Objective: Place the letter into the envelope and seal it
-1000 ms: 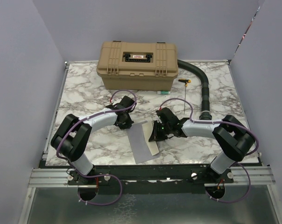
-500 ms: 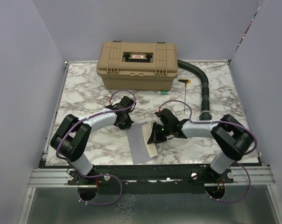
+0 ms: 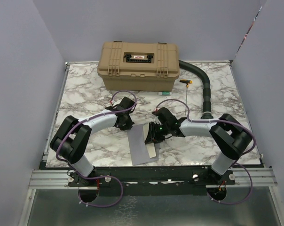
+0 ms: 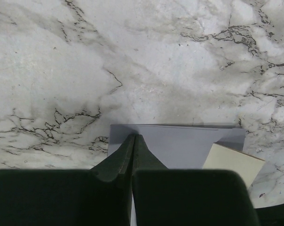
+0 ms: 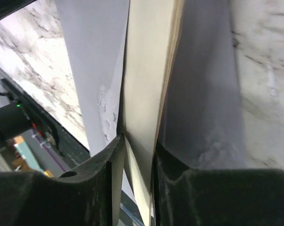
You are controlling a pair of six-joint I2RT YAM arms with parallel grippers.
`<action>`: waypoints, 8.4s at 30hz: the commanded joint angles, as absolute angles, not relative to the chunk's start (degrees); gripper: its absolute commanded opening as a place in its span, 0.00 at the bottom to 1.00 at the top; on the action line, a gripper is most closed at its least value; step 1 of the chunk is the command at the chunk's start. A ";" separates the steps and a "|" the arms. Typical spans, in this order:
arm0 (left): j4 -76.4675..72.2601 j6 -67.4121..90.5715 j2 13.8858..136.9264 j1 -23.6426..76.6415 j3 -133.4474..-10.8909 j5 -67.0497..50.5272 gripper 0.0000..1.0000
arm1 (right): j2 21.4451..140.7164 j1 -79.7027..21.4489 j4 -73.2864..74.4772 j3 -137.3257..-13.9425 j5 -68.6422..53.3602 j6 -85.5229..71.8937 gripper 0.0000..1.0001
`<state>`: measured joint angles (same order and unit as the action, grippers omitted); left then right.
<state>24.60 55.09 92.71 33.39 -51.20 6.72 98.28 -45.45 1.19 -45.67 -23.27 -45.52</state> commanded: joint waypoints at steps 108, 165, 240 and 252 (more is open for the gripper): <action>30.02 40.51 87.90 30.27 -50.33 -8.04 0.66 | 92.38 -47.82 20.35 -57.77 2.01 -55.37 0.44; 20.72 39.08 76.26 28.20 -54.03 4.09 0.88 | 85.22 -17.12 11.45 -53.09 3.17 -45.28 0.41; 17.01 37.07 75.48 23.73 -51.57 1.69 0.99 | 100.36 -16.17 22.11 -56.17 6.66 -48.67 0.14; 15.99 35.68 76.25 23.69 -50.07 1.46 0.99 | 98.45 -18.64 33.96 -59.46 7.64 -38.50 0.48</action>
